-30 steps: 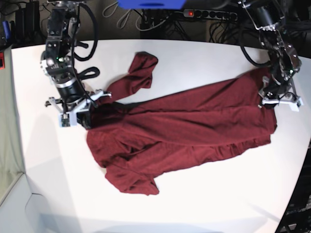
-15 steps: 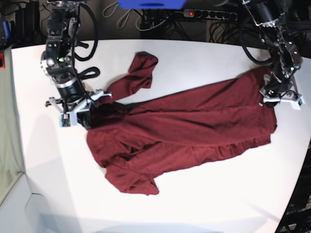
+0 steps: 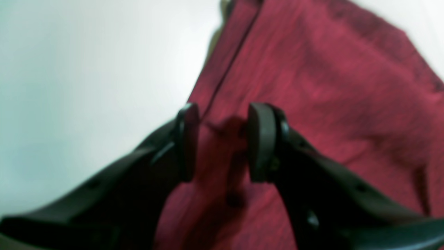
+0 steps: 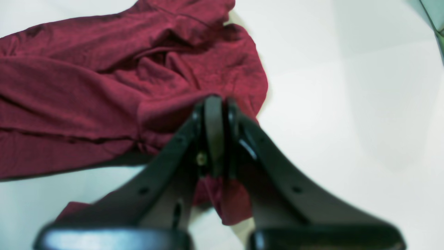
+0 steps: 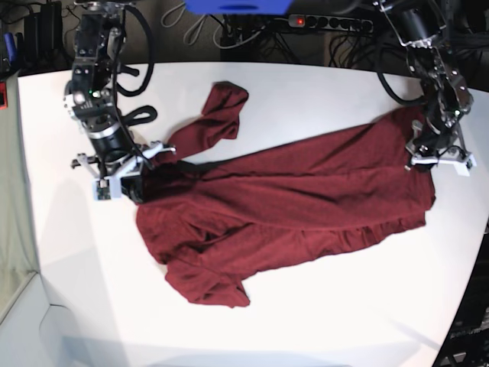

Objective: Layout the t-shirt on the table in an organized manner, then fold the t-shirt properly
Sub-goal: 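Regrasp the shirt edge with the left gripper near its corner, then pull the held shirt edge with the left gripper away from the right gripper, then lift the shirt with both grippers and swing it toward the right gripper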

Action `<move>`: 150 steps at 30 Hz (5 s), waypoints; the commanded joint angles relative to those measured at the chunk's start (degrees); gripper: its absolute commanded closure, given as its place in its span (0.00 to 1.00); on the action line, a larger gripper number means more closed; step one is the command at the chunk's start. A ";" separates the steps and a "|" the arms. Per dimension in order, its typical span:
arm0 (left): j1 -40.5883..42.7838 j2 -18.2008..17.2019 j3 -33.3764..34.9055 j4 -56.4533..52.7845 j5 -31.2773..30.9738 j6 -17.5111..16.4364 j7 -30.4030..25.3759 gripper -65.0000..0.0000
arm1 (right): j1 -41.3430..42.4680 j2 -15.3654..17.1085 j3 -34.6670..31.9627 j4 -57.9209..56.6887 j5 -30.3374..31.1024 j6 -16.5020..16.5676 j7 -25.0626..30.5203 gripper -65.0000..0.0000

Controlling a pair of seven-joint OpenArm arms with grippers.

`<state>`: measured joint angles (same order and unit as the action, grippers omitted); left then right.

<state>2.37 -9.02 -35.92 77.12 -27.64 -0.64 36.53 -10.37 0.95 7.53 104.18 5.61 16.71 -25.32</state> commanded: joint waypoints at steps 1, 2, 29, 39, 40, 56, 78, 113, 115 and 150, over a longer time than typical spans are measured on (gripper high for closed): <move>-0.75 -0.61 -0.17 0.90 -0.36 -0.28 -1.15 0.65 | 0.66 0.24 -0.01 0.83 0.50 0.04 1.72 1.00; -0.75 -0.17 -0.08 0.90 -0.36 -0.28 -1.15 0.65 | 0.66 0.24 -0.01 0.83 0.50 0.04 1.72 1.00; -0.48 0.27 1.50 1.52 -0.80 0.07 -1.15 1.00 | 1.71 0.06 -0.01 -0.75 0.50 0.04 1.72 1.00; 2.24 0.36 1.33 12.77 -0.80 0.16 -0.62 1.00 | 1.71 -0.03 -0.10 -0.75 0.50 0.04 1.72 1.00; 2.77 0.36 1.33 13.38 -0.89 0.16 -0.62 1.00 | 1.71 -0.03 -0.10 -0.75 0.50 0.04 1.72 1.00; 17.36 7.13 -4.74 31.84 -0.98 -0.28 -0.53 1.00 | 1.71 0.24 0.25 -0.40 0.50 0.04 1.72 1.00; 14.02 6.42 -20.91 35.10 -16.80 -0.37 12.04 1.00 | 2.85 2.35 0.34 5.67 0.50 0.04 1.28 1.00; 18.86 9.06 -23.99 26.48 -16.71 -0.45 24.87 1.00 | 0.83 2.35 3.50 2.59 0.50 0.04 1.72 1.00; 16.13 8.88 -24.08 26.66 -16.63 -0.45 24.87 1.00 | 1.36 2.35 3.42 2.68 0.50 0.13 1.72 1.00; -58.15 2.03 -2.98 4.42 -8.63 -0.28 21.62 1.00 | 36.61 6.39 5.61 6.46 -0.02 0.04 -8.92 1.00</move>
<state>-53.54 -6.59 -39.27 80.75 -34.92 -0.40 59.13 24.84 6.79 12.71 109.56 5.43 16.71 -35.99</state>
